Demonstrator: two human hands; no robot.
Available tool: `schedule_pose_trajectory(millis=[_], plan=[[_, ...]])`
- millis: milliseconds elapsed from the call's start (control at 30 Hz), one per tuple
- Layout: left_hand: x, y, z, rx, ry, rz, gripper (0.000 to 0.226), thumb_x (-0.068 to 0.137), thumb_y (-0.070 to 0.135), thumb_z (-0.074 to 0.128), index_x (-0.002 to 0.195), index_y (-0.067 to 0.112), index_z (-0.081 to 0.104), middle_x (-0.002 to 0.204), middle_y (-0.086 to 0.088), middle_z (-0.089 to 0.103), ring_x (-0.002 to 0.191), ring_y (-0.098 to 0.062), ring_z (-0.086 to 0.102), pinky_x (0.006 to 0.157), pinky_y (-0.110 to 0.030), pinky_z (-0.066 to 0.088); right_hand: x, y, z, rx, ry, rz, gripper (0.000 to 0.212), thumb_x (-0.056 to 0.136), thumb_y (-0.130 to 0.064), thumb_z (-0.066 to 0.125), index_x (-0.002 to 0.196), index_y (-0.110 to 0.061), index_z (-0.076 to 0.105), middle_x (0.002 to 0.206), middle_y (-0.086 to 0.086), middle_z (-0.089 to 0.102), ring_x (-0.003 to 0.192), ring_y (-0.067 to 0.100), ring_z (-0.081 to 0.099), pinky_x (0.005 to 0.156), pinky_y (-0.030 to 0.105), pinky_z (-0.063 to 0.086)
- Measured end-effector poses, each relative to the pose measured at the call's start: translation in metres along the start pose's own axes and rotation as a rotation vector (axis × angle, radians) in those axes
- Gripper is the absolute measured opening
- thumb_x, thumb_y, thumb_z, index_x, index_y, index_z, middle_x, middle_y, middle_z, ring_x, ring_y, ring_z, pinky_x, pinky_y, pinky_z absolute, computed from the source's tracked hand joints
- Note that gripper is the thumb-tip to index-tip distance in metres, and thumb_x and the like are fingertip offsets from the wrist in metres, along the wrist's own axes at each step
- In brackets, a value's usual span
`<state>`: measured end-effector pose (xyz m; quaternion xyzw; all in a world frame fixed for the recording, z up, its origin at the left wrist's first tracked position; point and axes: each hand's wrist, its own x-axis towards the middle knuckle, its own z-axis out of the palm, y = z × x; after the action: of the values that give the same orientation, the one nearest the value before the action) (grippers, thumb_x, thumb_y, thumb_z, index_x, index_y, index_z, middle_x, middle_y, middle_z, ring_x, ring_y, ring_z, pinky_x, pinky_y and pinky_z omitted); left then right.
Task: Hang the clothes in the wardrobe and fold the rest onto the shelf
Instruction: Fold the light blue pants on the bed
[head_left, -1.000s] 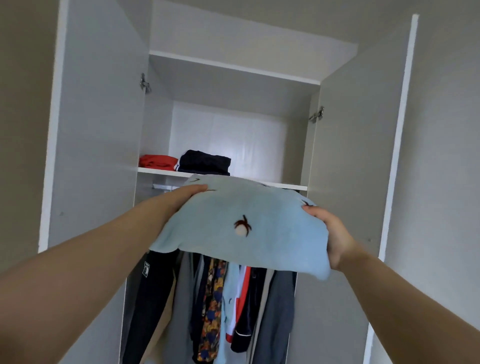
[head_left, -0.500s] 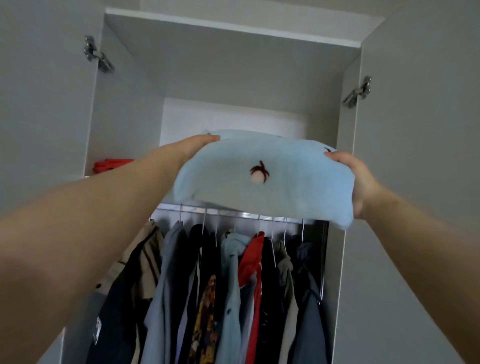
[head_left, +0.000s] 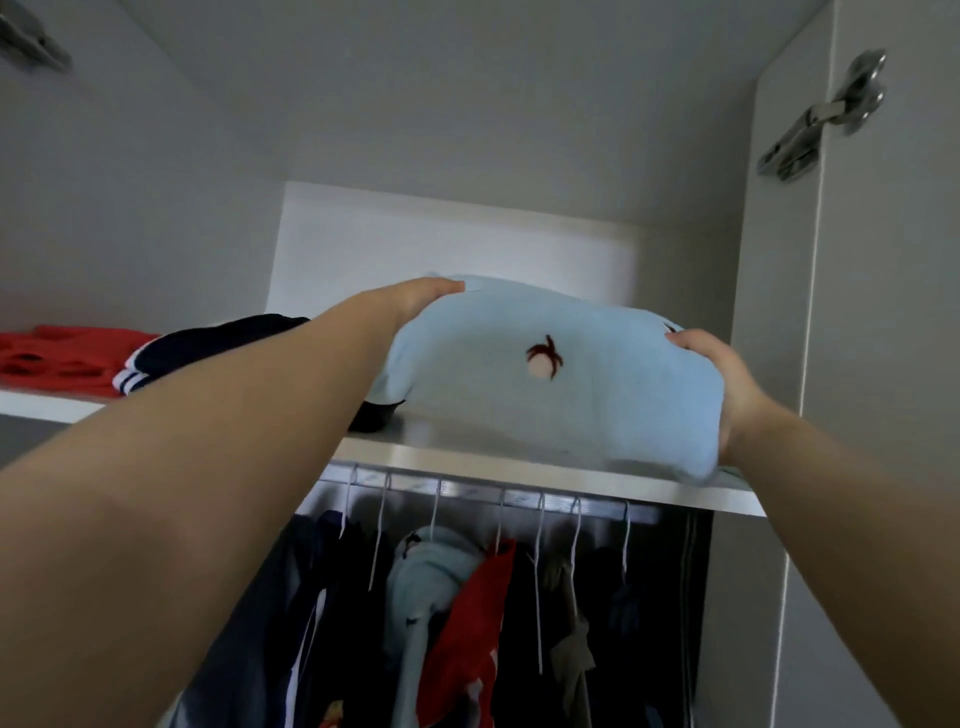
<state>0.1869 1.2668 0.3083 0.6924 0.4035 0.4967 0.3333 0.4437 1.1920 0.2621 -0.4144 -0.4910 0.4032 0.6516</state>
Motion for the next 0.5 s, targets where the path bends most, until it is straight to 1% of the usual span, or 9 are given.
schedule_pose_trajectory(millis=[67, 133, 233, 300, 367, 400, 433, 467, 500], plan=[[0.023, -0.012, 0.007, 0.075, -0.019, -0.010, 0.044, 0.100, 0.029, 0.037, 0.138, 0.007, 0.038, 0.139, -0.018, 0.046, 0.124, -0.031, 0.047, 0.106, -0.039, 0.036, 0.017, 0.003, -0.005, -0.028, 0.027, 0.007, 0.032, 0.088, -0.030, 0.042, 0.070, -0.011, 0.060, 0.047, 0.006, 0.061, 0.038, 0.019, 0.059, 0.057, 0.028, 0.038], [0.037, -0.024, 0.011, 0.194, -0.035, -0.032, 0.044, 0.100, 0.033, 0.036, 0.138, 0.011, 0.042, 0.141, -0.012, 0.045, 0.126, -0.027, 0.045, 0.108, -0.038, 0.033, 0.030, 0.007, -0.007, -0.071, 0.053, 0.008, 0.030, 0.088, -0.028, 0.042, 0.071, -0.012, 0.061, 0.049, 0.005, 0.062, 0.040, 0.018, 0.060, 0.056, 0.028, 0.038], [0.056, -0.040, 0.014, 0.502, -0.096, -0.033, 0.045, 0.098, 0.040, 0.039, 0.139, 0.022, 0.042, 0.145, -0.003, 0.040, 0.130, -0.022, 0.039, 0.109, -0.034, 0.026, 0.046, 0.015, -0.009, -0.146, 0.079, 0.032, 0.028, 0.086, -0.029, 0.042, 0.075, -0.012, 0.061, 0.053, 0.005, 0.061, 0.044, 0.019, 0.060, 0.057, 0.027, 0.039], [0.058, -0.046, 0.014, 0.755, -0.145, 0.017, 0.043, 0.097, 0.037, 0.042, 0.139, 0.026, 0.040, 0.146, 0.002, 0.039, 0.131, -0.019, 0.037, 0.104, -0.030, 0.026, 0.055, 0.016, -0.006, -0.197, 0.107, 0.070, 0.026, 0.086, -0.031, 0.043, 0.076, -0.014, 0.060, 0.052, 0.005, 0.056, 0.044, 0.019, 0.057, 0.057, 0.026, 0.038], [0.058, -0.048, 0.014, 0.906, -0.128, 0.009, 0.043, 0.097, 0.035, 0.043, 0.139, 0.025, 0.039, 0.145, 0.002, 0.039, 0.130, -0.020, 0.037, 0.096, -0.027, 0.027, 0.062, 0.019, -0.004, -0.272, 0.151, 0.092, 0.032, 0.088, -0.029, 0.044, 0.064, -0.012, 0.057, 0.040, 0.003, 0.050, 0.032, 0.013, 0.052, 0.053, 0.026, 0.035], [0.059, -0.050, 0.013, 0.956, -0.109, -0.015, 0.041, 0.097, 0.036, 0.042, 0.137, 0.025, 0.040, 0.142, 0.001, 0.040, 0.126, -0.021, 0.040, 0.091, -0.026, 0.027, 0.066, 0.020, -0.003, -0.292, 0.149, 0.107, 0.033, 0.089, -0.028, 0.044, 0.062, -0.012, 0.055, 0.036, 0.002, 0.049, 0.028, 0.012, 0.050, 0.052, 0.027, 0.033], [0.061, -0.050, 0.013, 0.987, -0.075, -0.035, 0.038, 0.097, 0.036, 0.041, 0.134, 0.025, 0.044, 0.137, -0.001, 0.044, 0.117, -0.023, 0.045, 0.086, -0.026, 0.029, 0.067, 0.020, 0.000, -0.339, 0.147, 0.114, 0.032, 0.090, -0.025, 0.044, 0.064, -0.012, 0.056, 0.036, 0.002, 0.050, 0.030, 0.013, 0.051, 0.053, 0.027, 0.032], [0.063, -0.049, 0.011, 1.012, -0.018, -0.035, 0.034, 0.096, 0.037, 0.042, 0.127, 0.022, 0.048, 0.128, -0.003, 0.048, 0.103, -0.023, 0.049, 0.080, -0.026, 0.032, 0.069, 0.019, 0.002, -0.423, 0.144, 0.103, 0.028, 0.092, -0.022, 0.043, 0.071, -0.011, 0.058, 0.040, 0.002, 0.054, 0.038, 0.017, 0.054, 0.055, 0.027, 0.033], [0.063, -0.047, 0.009, 0.979, 0.063, -0.023, 0.031, 0.095, 0.036, 0.044, 0.118, 0.016, 0.053, 0.119, -0.005, 0.051, 0.091, -0.022, 0.050, 0.073, -0.025, 0.034, 0.068, 0.018, 0.003, -0.521, 0.125, 0.069, 0.022, 0.094, -0.017, 0.043, 0.082, -0.011, 0.061, 0.053, 0.003, 0.060, 0.051, 0.020, 0.055, 0.061, 0.027, 0.035]])
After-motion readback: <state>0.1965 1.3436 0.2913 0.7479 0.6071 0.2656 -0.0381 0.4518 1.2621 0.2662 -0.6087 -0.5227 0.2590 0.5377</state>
